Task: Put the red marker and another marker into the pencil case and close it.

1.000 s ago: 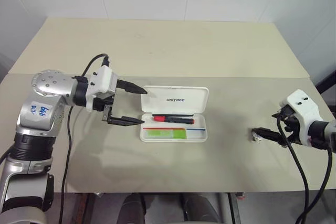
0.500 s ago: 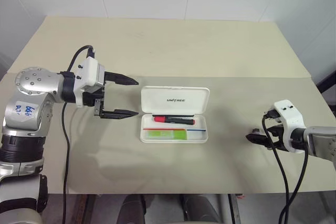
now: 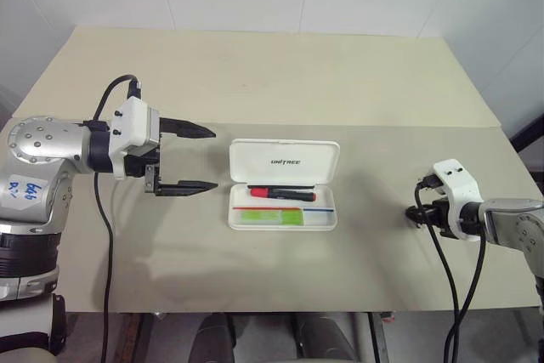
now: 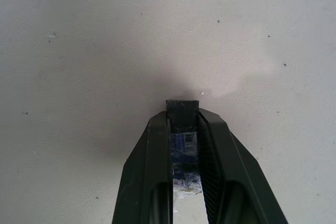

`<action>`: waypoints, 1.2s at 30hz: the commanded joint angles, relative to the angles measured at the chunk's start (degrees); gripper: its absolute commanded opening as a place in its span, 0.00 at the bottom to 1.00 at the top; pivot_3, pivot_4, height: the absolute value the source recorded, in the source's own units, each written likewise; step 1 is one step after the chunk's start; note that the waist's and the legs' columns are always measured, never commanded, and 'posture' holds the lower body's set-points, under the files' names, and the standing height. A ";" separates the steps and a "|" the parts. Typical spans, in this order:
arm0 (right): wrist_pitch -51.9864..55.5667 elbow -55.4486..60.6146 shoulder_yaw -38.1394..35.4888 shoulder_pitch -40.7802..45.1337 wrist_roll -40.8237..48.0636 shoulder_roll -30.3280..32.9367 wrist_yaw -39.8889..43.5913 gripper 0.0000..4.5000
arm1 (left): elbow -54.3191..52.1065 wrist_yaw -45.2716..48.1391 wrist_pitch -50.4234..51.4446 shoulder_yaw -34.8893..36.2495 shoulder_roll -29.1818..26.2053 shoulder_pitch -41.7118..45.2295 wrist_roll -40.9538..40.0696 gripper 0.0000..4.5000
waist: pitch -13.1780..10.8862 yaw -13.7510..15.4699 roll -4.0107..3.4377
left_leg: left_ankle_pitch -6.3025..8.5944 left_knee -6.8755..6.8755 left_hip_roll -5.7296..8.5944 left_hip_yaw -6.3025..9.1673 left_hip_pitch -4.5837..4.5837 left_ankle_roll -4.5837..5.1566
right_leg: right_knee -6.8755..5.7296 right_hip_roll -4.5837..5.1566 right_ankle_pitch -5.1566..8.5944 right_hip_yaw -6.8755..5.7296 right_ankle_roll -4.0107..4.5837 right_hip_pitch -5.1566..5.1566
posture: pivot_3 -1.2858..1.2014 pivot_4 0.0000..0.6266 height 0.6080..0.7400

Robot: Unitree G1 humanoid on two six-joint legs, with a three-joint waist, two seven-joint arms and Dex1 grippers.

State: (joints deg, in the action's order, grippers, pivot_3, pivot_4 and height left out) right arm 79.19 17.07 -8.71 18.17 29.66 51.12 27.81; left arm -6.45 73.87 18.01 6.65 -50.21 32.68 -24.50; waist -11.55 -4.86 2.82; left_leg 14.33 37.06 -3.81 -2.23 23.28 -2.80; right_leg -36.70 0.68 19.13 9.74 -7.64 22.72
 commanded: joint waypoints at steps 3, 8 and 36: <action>-22.14 -0.41 5.63 1.51 -5.13 6.67 11.78 0.07 | -1.43 -0.26 -2.28 1.86 -0.33 -1.57 -1.30 1.00 | -0.08 -0.39 -0.13 | -0.02 -0.04 -0.02 -0.14 0.00 0.03 | 0.13 0.01 -0.04 0.07 0.05 0.03 | 0.52 0.24 1.00; -40.55 -1.86 11.16 5.73 -7.68 8.95 26.97 0.07 | -0.22 0.16 -4.66 2.01 0.39 -3.46 -1.61 1.00 | -0.10 -0.57 -0.16 | -0.01 -0.24 -0.10 -0.08 -0.01 0.03 | 0.12 -0.06 -0.20 -0.05 -0.26 0.10 | 0.52 0.24 1.00; -41.15 3.74 29.35 15.58 -12.27 -3.60 37.63 0.07 | -5.11 -5.13 -2.16 3.03 -1.25 -11.17 -1.39 1.00 | -0.10 0.00 -0.18 | -0.02 -0.36 -0.13 -0.12 0.17 -0.10 | -0.43 -0.09 -0.04 -0.07 -0.05 0.69 | 0.52 0.24 1.00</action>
State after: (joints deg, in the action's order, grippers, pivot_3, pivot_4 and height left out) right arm 38.73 19.81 20.53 33.49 18.01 47.77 65.50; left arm -9.57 69.25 15.67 8.08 -50.46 21.66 -24.70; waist -11.66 -4.86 2.64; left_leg 14.31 36.71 -3.94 -2.35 23.45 -2.90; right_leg -37.13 0.59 19.10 9.67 -7.68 23.40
